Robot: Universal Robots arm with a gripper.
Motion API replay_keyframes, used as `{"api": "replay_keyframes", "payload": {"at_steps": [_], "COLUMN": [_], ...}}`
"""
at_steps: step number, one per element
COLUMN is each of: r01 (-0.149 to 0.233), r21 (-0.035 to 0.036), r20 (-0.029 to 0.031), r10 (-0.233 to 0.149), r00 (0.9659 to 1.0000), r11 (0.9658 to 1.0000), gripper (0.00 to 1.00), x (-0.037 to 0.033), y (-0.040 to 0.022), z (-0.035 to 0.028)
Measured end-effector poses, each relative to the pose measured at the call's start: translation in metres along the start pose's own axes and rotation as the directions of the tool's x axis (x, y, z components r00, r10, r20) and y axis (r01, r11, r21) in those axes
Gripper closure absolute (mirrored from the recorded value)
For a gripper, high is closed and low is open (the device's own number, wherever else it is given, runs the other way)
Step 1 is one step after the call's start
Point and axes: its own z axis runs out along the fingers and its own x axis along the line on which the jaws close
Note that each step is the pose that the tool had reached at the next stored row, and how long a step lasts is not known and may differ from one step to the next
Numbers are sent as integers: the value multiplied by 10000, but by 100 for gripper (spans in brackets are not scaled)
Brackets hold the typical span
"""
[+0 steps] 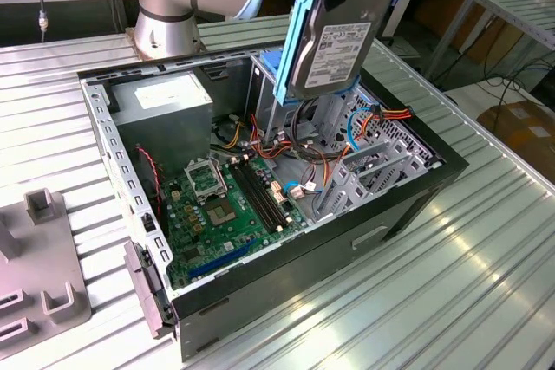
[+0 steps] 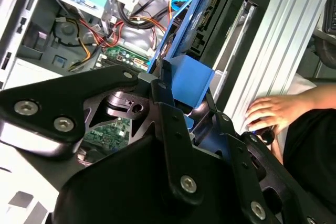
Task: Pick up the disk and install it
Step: 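Insert the disk into the insertion slot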
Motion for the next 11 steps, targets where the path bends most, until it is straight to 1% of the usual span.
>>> {"api": "replay_keyframes", "payload": {"at_steps": [8,11], "r01": [8,1], "r21": [7,27], "r20": [4,26], "r10": [-8,-1], "r00": [10000,10000], "r11": [10000,10000], "gripper": [63,63], "x": [184,261], "y": [-13,-10], "z": [14,30]}}
